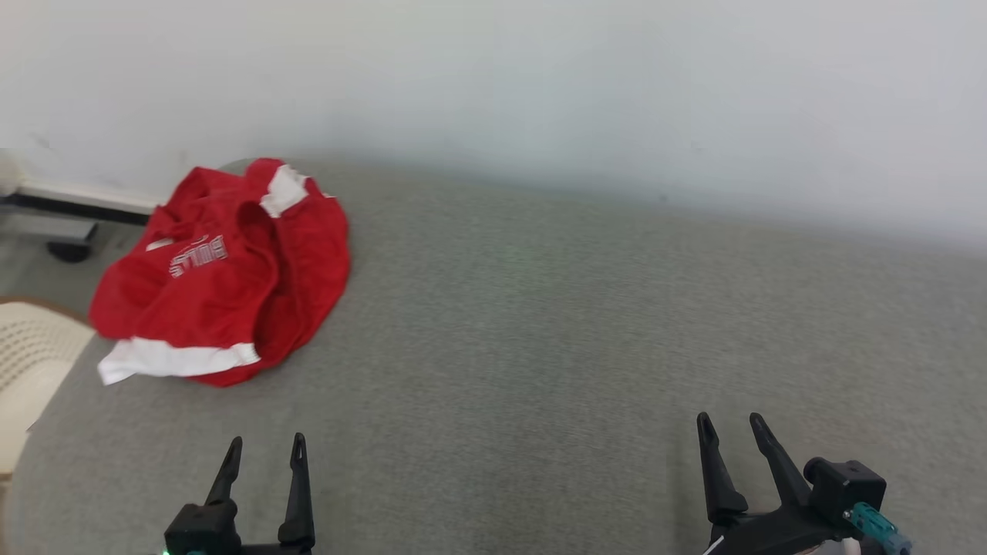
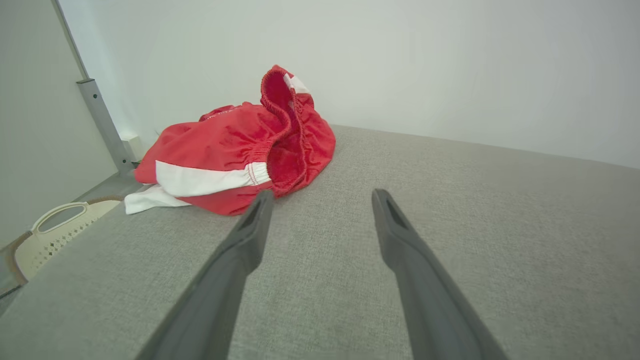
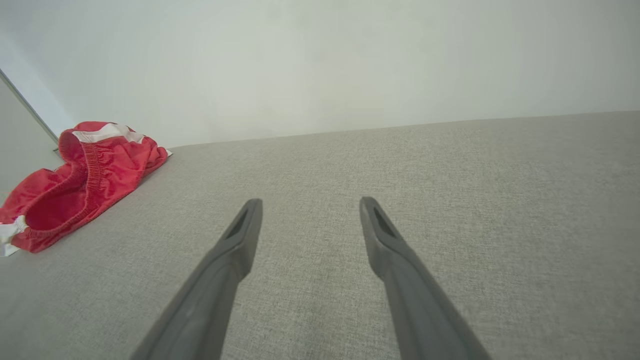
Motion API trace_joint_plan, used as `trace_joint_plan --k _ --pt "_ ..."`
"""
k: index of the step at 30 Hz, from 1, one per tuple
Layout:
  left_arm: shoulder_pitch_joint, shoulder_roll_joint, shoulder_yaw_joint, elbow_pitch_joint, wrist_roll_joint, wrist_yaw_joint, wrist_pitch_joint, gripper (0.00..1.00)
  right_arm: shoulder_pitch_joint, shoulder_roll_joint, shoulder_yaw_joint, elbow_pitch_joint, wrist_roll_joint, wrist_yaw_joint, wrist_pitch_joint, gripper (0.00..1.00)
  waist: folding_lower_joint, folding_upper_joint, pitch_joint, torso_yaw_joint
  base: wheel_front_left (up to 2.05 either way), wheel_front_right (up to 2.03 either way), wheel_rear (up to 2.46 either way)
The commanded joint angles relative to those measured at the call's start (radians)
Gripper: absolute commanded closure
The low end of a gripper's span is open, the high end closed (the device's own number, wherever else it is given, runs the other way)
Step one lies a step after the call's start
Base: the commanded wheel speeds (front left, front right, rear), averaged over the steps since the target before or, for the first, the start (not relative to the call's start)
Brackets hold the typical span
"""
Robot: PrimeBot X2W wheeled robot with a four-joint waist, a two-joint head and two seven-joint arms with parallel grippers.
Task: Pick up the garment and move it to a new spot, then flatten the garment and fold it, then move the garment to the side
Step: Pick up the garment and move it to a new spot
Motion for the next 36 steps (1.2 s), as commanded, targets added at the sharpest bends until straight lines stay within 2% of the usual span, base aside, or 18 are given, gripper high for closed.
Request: trace_joint_plan --k 1,7,13,21,25,32,34,36 --pt "0.002 0.006 -0.001 0.002 0.012 0.001 -0.003 0.0 0.012 -0.002 0.003 0.002 0.006 -0.002 -0.006 0.0 0.0 0.0 0.0 0.098 0.0 0.0 0.0" --pt "0.011 0.011 0.001 0.008 0.015 0.001 -0.003 0.0 0.008 -0.003 0.009 0.014 0.016 -0.002 -0.011 0.0 0.0 0.0 -0.004 0.202 0.0 0.0 0.0" --pt "0.026 0.014 0.007 0.012 0.01 0.008 -0.003 0.0 0.004 -0.002 0.019 0.02 0.019 -0.002 -0.01 0.0 0.0 0.0 -0.004 0.277 0.0 0.0 0.0" --pt "0.048 0.014 0.025 -0.012 0.008 0.02 -0.003 0.0 -0.028 -0.003 0.052 0.023 0.005 -0.002 0.0 0.0 0.0 0.0 0.014 0.288 0.0 0.0 0.0" --pt "0.04 0.014 0.02 0.019 -0.008 0.002 0.001 0.0 -0.022 -0.003 0.062 0.024 0.013 -0.002 0.001 0.0 0.0 0.0 0.013 0.286 0.0 0.0 0.0" --pt "-0.186 0.05 -0.065 0.162 -0.024 -0.069 0.116 0.0 -0.01 -0.003 0.056 -0.002 -0.022 -0.002 0.029 0.0 0.0 0.0 0.042 0.279 0.0 0.0 0.0" --pt "-0.229 0.059 -0.078 0.194 -0.036 -0.075 0.14 0.0 -0.008 -0.003 0.062 -0.013 -0.028 -0.002 0.035 0.0 0.0 0.0 0.051 0.269 0.0 0.0 0.0" --pt "-0.313 0.086 -0.097 0.25 -0.06 -0.082 0.181 0.0 -0.015 -0.002 0.08 -0.038 -0.052 -0.002 0.061 0.0 0.0 0.0 0.082 0.231 0.0 0.0 0.0"
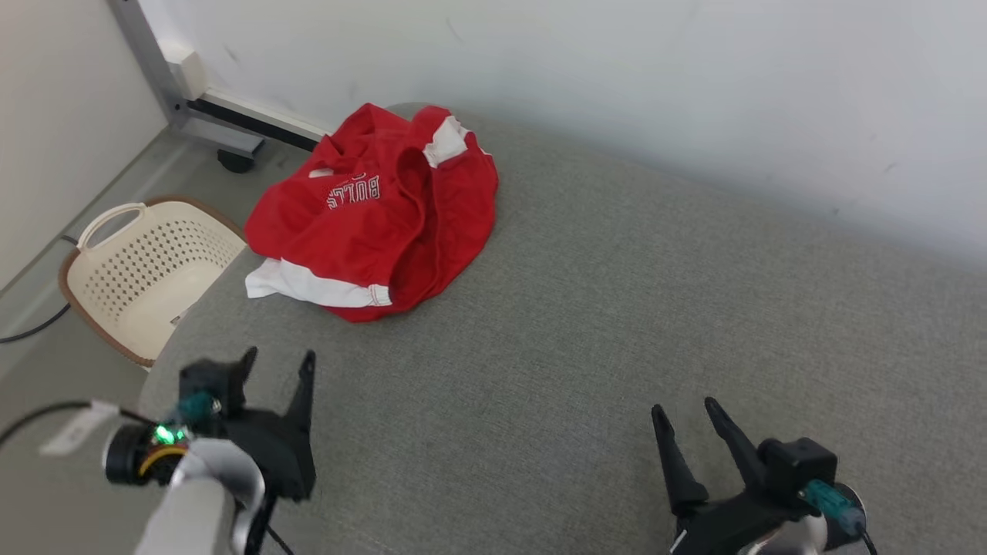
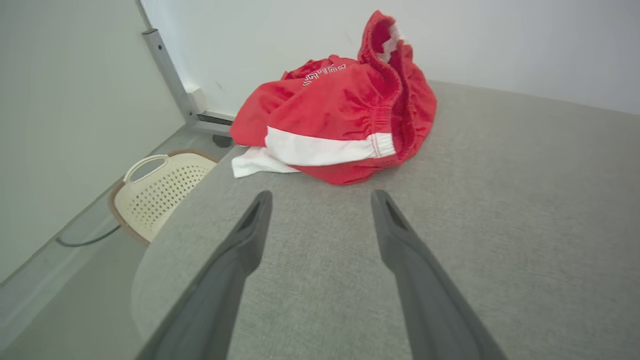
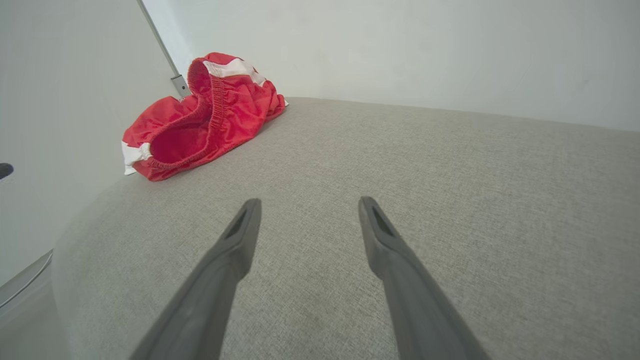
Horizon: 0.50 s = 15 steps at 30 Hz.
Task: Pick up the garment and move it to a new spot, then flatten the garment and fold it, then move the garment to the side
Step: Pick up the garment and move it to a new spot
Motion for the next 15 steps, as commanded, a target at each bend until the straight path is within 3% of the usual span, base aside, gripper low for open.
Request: trace_joint_plan --k 1,10,15 --pt "-0.02 0.008 0.0 0.007 -0.007 -0.004 0.003 0.0 0.002 -0.001 0.001 -0.009 -0.012 -0.002 0.002 0.0 -0.0001 -0.0001 0.047 -0.053 0.0 0.0 0.0" --pt "-0.311 0.075 -0.007 0.203 -0.176 -0.005 0.145 0.0 -0.022 -0.002 0.008 -0.181 -0.114 -0.002 0.121 0.0 -0.0001 -0.0001 0.215 -0.232 0.0 0.0 0.0" --pt "-0.41 0.119 0.013 0.303 -0.19 0.01 0.204 0.0 0.0 -0.002 -0.003 -0.269 -0.137 -0.002 0.166 0.0 -0.0001 -0.0001 0.29 -0.292 0.0 0.0 0.0"
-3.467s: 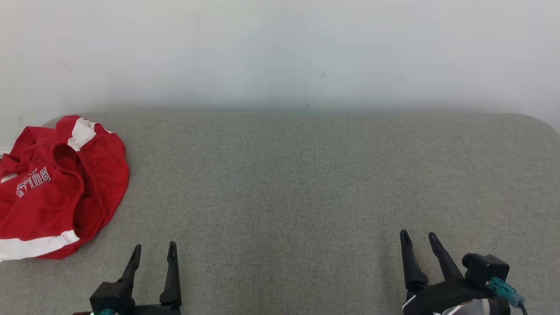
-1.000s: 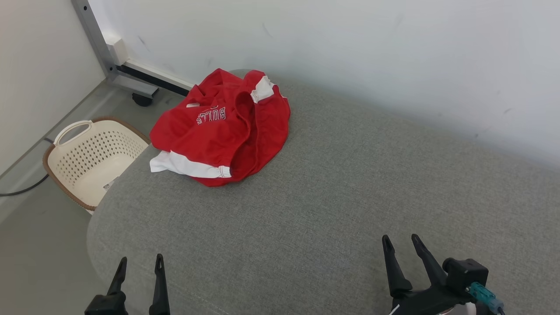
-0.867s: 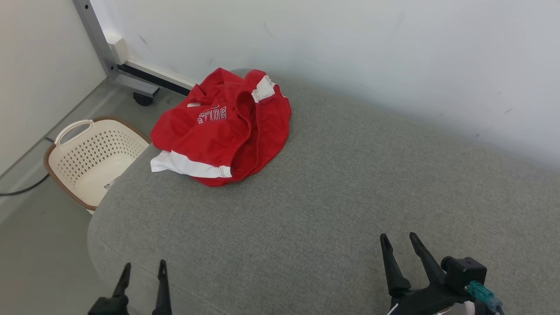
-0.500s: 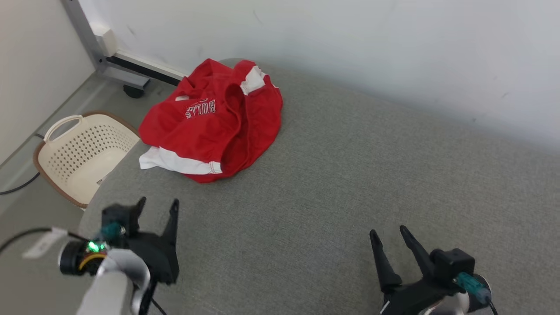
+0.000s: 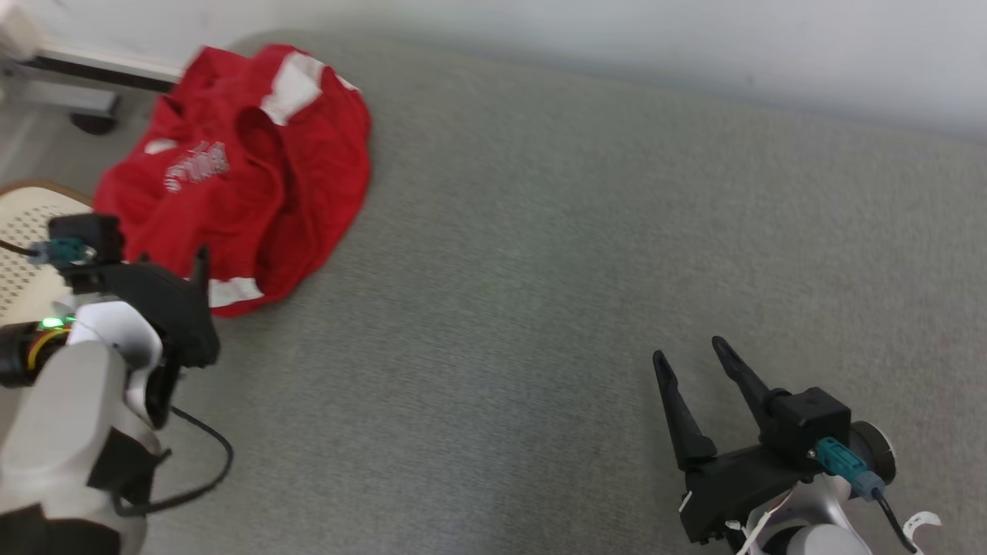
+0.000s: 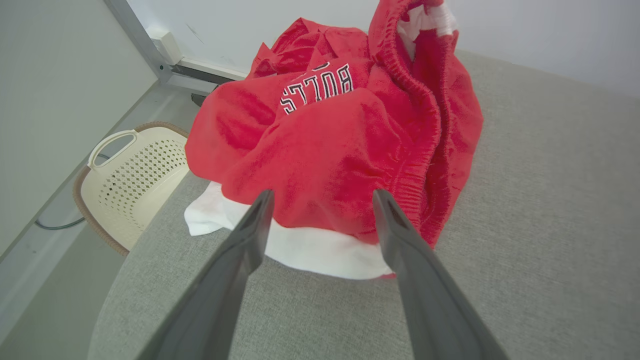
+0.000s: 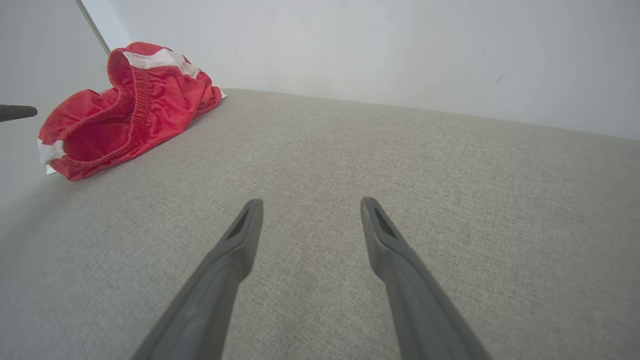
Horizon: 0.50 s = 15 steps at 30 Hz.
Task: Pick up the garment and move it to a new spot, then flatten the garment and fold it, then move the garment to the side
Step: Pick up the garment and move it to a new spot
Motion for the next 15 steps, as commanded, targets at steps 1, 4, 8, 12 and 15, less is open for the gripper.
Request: trace_joint_plan --k 1,4,8,12,15 --pt "-0.039 0.017 0.007 0.026 -0.001 0.017 0.005 0.0 0.012 -0.003 -0.008 -0.024 -0.01 -0.002 0.008 0.0 -0.0001 -0.0001 0.145 -0.132 0.0 0.0 0.0" --pt "-0.067 0.025 0.008 0.074 0.011 0.059 0.016 0.0 0.018 -0.002 -0.02 -0.059 -0.019 -0.002 0.023 0.0 -0.0001 -0.0001 0.177 -0.144 0.0 0.0 0.0" --pt "-0.098 0.041 0.019 0.123 0.009 0.104 0.02 0.21 0.02 -0.002 -0.028 -0.084 -0.015 -0.002 0.025 0.0 -0.0001 -0.0001 0.199 -0.148 0.0 0.0 0.0" --pt "-0.114 0.039 0.004 0.156 0.025 0.129 0.007 1.0 0.025 -0.002 -0.021 -0.074 0.004 -0.002 0.015 0.0 -0.0001 -0.0001 0.182 -0.136 0.0 0.0 0.0" --pt "-0.117 0.051 -0.005 0.172 0.032 0.142 0.001 1.0 0.014 -0.002 -0.007 -0.056 0.02 -0.002 0.004 0.0 -0.0001 -0.0001 0.152 -0.126 0.0 0.0 0.0"
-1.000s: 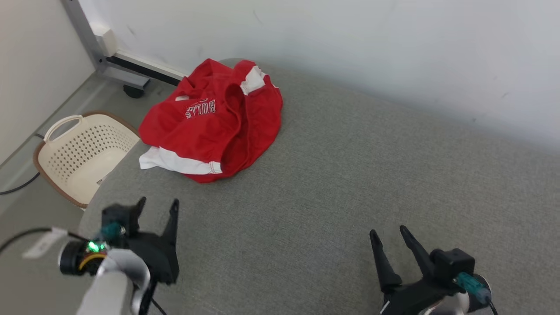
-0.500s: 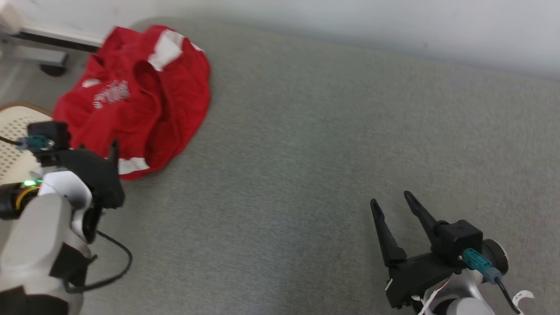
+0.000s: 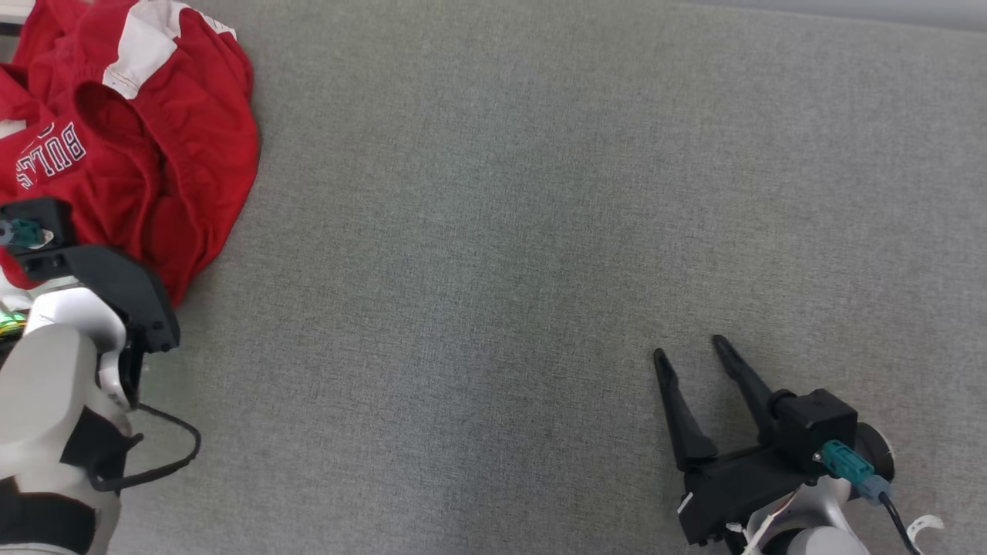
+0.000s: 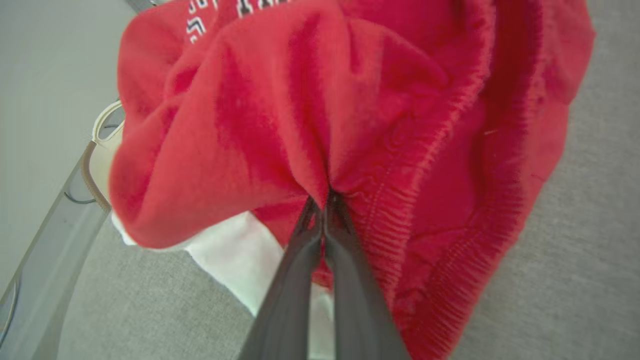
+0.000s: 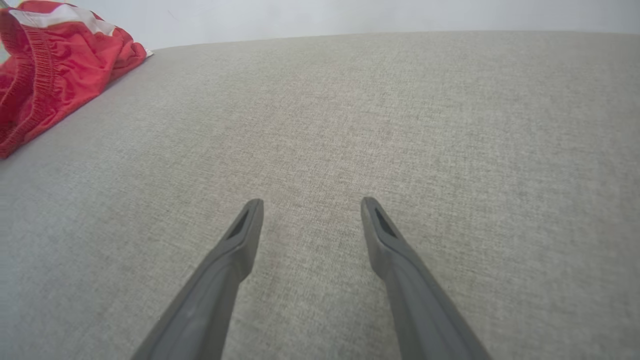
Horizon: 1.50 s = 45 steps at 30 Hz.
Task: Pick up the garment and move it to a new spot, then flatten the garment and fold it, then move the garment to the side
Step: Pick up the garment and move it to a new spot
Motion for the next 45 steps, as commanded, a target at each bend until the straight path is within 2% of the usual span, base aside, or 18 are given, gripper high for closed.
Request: trace_joint_plan --k 1,7,13,21,30,35,39,45 --pt "-0.008 0.018 -0.005 0.008 0.012 0.017 -0.014 1.0 -0.01 -0.001 0.012 0.013 0.017 -0.002 -0.012 0.0 -0.0004 -0.0002 -0.03 0.006 0.0 0.0 0.0" --pt "-0.04 0.059 -0.016 -0.01 0.038 0.05 -0.094 1.0 -0.015 -0.001 0.031 0.101 0.083 -0.002 -0.065 0.0 -0.0004 -0.0002 -0.166 0.014 0.0 0.0 0.0" --pt "-0.062 0.066 -0.04 -0.075 0.062 0.047 -0.17 1.0 -0.028 -0.001 0.009 0.161 0.141 -0.002 -0.121 0.0 -0.0004 -0.0002 -0.276 0.0 0.0 0.0 0.0" --pt "-0.101 0.012 -0.113 -0.234 0.098 0.017 -0.208 1.0 -0.029 0.0 -0.031 0.232 0.189 -0.002 -0.181 0.0 -0.0004 -0.0002 -0.392 -0.103 0.0 0.0 0.0" --pt "-0.075 -0.083 -0.167 -0.415 0.082 -0.001 -0.199 1.0 -0.018 -0.001 -0.055 0.255 0.194 -0.002 -0.194 0.0 -0.0004 -0.0002 -0.389 -0.301 0.0 0.0 0.0" --pt "-0.037 -0.126 -0.202 -0.511 0.071 -0.014 -0.182 1.0 -0.008 -0.001 -0.063 0.26 0.195 -0.002 -0.199 0.0 -0.0004 -0.0002 -0.377 -0.387 0.0 0.0 0.0" --pt "0.03 -0.14 -0.233 -0.563 0.071 -0.012 -0.158 1.0 -0.005 -0.001 -0.064 0.255 0.2 -0.002 -0.203 0.0 -0.0004 -0.0002 -0.362 -0.428 0.0 0.0 0.0" --pt "0.178 -0.157 -0.264 -0.579 0.053 0.001 -0.145 1.0 -0.004 -0.001 -0.058 0.255 0.204 -0.002 -0.207 0.0 -0.0004 -0.0002 -0.345 -0.448 0.0 0.0 0.0"
